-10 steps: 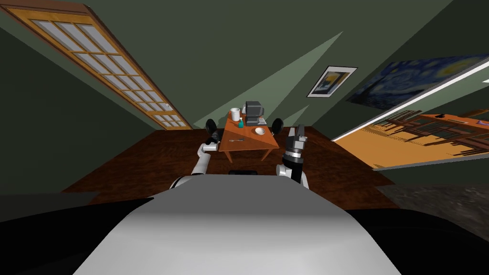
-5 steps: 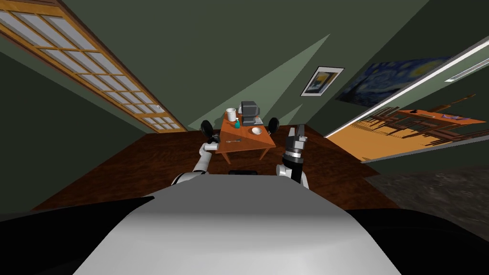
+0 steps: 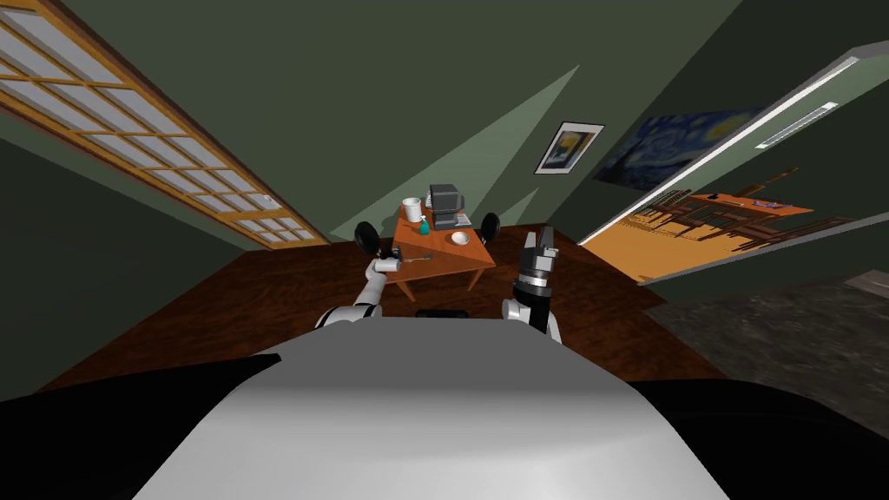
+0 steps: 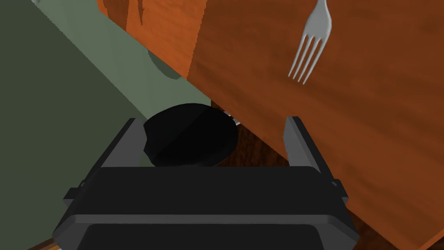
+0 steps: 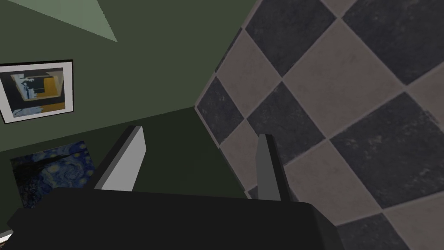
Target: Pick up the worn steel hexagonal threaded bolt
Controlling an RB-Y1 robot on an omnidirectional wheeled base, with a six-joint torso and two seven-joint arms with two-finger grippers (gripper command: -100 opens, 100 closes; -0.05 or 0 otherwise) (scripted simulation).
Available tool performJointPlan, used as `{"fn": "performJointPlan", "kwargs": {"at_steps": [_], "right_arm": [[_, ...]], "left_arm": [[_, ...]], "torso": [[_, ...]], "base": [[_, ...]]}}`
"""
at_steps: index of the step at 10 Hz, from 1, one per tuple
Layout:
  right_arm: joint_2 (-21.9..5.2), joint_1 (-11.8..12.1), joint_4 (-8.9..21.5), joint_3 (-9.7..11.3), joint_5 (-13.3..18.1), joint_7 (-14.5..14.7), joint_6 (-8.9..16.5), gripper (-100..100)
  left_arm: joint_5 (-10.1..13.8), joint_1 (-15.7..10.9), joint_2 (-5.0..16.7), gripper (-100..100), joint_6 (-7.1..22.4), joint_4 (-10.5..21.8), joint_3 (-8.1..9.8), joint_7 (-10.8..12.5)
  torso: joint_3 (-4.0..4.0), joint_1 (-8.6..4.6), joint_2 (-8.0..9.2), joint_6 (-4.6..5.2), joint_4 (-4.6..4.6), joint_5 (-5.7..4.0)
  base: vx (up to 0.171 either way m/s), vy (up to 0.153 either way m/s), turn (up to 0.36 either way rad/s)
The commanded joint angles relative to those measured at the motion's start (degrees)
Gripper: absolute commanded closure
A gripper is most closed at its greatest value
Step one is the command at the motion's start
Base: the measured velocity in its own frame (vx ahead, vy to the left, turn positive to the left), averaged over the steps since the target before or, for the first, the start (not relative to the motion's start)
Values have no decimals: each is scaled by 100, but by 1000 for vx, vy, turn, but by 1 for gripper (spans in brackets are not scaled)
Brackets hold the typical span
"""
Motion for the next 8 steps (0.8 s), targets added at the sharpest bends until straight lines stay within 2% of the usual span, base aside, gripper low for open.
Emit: {"fn": "performJointPlan", "kwargs": {"at_steps": [1, 3, 4, 7, 8], "right_arm": [[0, 0, 0, 0, 0, 0, 0, 0], [0, 0, 0, 0, 0, 0, 0, 0], [0, 1, 0, 0, 0, 0, 0, 0], [0, 0, 0, 0, 0, 0, 0, 0], [0, 1, 0, 0, 0, 0, 0, 0]], "left_arm": [[70, -111, 17, -100, 222, 286, -7, 91], [154, -284, 56, -100, 431, 656, -14, 206], [154, -284, 56, -100, 431, 721, -14, 206], [270, -456, 109, -100, 672, 1227, -33, 361], [270, -456, 109, -100, 672, 1261, -33, 361]], "torso": [[0, 0, 0, 0, 0, 0], [-7, -15, -13, 1, -2, -4], [-12, -20, -21, -1, -5, -4], [-4, -6, -7, -2, -2, -2], [-7, -9, -11, -2, -2, -3]], "base": [[57, -59, -211], [96, -82, -211], [75, -51, -68], [70, -45, -166], [72, -33, -48]]}}
